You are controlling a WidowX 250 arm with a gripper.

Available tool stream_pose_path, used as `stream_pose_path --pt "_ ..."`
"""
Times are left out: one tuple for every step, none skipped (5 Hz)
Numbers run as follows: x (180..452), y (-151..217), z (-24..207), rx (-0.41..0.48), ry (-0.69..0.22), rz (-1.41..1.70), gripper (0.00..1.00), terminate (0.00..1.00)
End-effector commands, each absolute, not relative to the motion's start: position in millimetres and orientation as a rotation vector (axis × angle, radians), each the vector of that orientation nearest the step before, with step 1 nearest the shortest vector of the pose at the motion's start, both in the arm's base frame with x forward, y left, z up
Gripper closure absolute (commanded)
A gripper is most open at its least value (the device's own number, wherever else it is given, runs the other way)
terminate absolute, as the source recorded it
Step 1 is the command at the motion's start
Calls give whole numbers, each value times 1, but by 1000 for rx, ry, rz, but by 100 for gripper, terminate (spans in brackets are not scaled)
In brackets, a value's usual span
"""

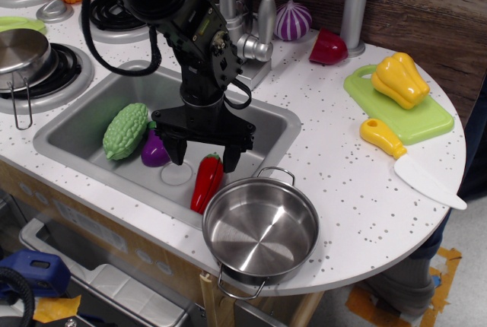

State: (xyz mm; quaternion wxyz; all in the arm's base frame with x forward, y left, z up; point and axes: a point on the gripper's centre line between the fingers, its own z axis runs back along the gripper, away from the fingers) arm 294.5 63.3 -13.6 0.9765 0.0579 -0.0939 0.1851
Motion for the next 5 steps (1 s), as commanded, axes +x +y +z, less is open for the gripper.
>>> stream_pose_path --pt "294 63 -14 117 -189 373 0 0" --pt "300 70 -31 79 -205 361 0 0" --pt "301 75 -41 59 -213 355 0 0" --pt "301 79 -60 23 -247 365 0 0" --pt "301 77 -59 25 -249 387 100 0"
